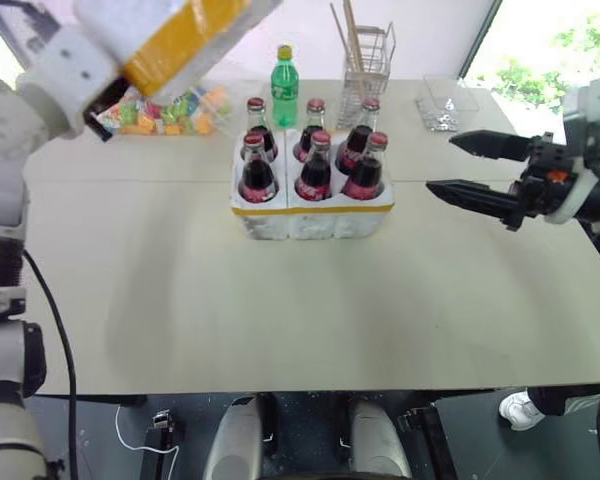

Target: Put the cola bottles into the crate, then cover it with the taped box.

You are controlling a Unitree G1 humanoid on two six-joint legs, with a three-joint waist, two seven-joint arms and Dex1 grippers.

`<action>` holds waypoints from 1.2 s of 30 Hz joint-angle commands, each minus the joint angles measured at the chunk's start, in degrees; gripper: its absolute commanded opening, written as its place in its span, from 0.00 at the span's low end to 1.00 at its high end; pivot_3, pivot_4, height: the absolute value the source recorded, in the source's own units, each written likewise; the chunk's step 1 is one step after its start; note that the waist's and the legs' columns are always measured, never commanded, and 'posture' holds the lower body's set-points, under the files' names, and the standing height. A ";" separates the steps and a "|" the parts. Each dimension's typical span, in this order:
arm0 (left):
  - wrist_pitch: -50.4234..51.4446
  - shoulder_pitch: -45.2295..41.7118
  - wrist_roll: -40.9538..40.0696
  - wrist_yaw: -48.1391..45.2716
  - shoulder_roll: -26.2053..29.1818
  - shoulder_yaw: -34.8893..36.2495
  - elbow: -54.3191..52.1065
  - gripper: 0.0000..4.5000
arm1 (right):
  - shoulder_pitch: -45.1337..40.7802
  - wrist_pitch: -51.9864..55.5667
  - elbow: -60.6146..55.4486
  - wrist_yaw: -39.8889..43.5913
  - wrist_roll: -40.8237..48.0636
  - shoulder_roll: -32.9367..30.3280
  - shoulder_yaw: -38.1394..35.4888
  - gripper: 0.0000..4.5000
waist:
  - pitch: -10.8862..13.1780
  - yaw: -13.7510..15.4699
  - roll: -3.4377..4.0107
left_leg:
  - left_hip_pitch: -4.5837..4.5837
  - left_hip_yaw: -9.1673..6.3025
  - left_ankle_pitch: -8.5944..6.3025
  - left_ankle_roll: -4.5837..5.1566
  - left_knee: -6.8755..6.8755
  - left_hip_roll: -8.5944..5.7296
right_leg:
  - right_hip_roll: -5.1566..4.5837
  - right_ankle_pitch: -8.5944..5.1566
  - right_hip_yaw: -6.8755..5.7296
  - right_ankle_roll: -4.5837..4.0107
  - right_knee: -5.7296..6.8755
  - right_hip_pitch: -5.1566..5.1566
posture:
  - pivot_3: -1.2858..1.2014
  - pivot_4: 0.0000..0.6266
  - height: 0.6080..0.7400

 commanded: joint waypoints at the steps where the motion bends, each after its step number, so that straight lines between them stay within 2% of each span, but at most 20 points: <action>1: -6.69 -4.28 3.85 1.09 -1.87 -2.06 0.96 0.29 | -0.02 0.26 -2.63 -1.96 1.90 0.18 -3.46 1.00 | -0.01 0.17 -0.01 | 0.00 0.01 0.00 0.00 0.02 0.00 | -0.01 0.00 0.00 0.00 0.00 0.01 | 0.52 0.24 0.97; 10: -22.90 -6.00 13.81 2.38 -3.54 -8.24 6.63 0.29 | 2.70 1.93 -5.54 -5.93 4.05 0.80 -6.08 1.00 | -0.01 0.05 -0.02 | 0.00 -0.04 -0.01 0.01 0.07 0.00 | 0.00 0.00 -0.02 0.01 -0.01 0.05 | 0.52 0.24 0.97; 16: -25.40 -3.88 16.24 2.89 -4.17 -8.20 3.63 0.29 | 4.73 1.90 -6.50 -6.91 4.27 0.51 -7.39 1.00 | -0.01 0.12 -0.02 | 0.00 -0.07 -0.02 0.05 0.08 0.01 | -0.01 0.00 -0.02 0.01 0.00 0.06 | 0.52 0.24 0.97; 21: -32.21 -3.45 24.74 8.48 -1.75 -9.64 2.71 0.29 | 4.66 1.51 -6.39 -7.74 4.41 0.89 -6.87 1.00 | -0.01 0.08 -0.02 | 0.00 -0.10 -0.04 0.07 0.10 0.02 | -0.01 0.00 -0.02 0.01 0.00 0.06 | 0.52 0.24 0.97; 26: -33.54 -2.82 35.40 14.52 1.59 -11.36 2.46 0.29 | 4.28 1.10 -6.01 -8.25 4.70 1.38 -6.58 1.00 | -0.01 0.02 -0.01 | 0.00 -0.09 -0.16 0.27 0.09 0.02 | 0.00 0.00 -0.02 0.01 0.01 0.06 | 0.52 0.24 0.97; 30: -31.28 0.01 37.08 15.40 1.18 -11.22 0.93 0.29 | 3.08 0.79 -5.21 -8.41 4.71 1.83 -5.95 1.00 | -0.01 -0.03 -0.01 | 0.01 -0.09 -0.17 0.29 0.09 0.03 | 0.00 0.00 -0.02 0.01 0.02 0.06 | 0.52 0.24 0.97; 33: -29.91 3.22 35.08 14.24 0.17 -10.45 -1.77 0.50 | 2.13 0.56 -4.50 -8.46 4.27 2.32 -5.20 1.00 | -0.01 -0.04 -0.01 | 0.03 -0.10 -0.17 0.29 0.09 0.06 | 0.00 0.00 -0.02 0.01 0.03 0.06 | 0.52 0.24 0.97; 36: -28.80 5.98 34.63 14.03 -0.02 -9.65 -4.07 0.84 | 1.76 0.15 -4.12 -8.19 3.64 2.62 -4.28 1.00 | -0.01 0.05 -0.01 | 0.01 -0.09 -0.17 0.29 0.10 0.06 | 0.00 0.00 -0.02 0.00 0.03 0.06 | 0.52 0.24 0.97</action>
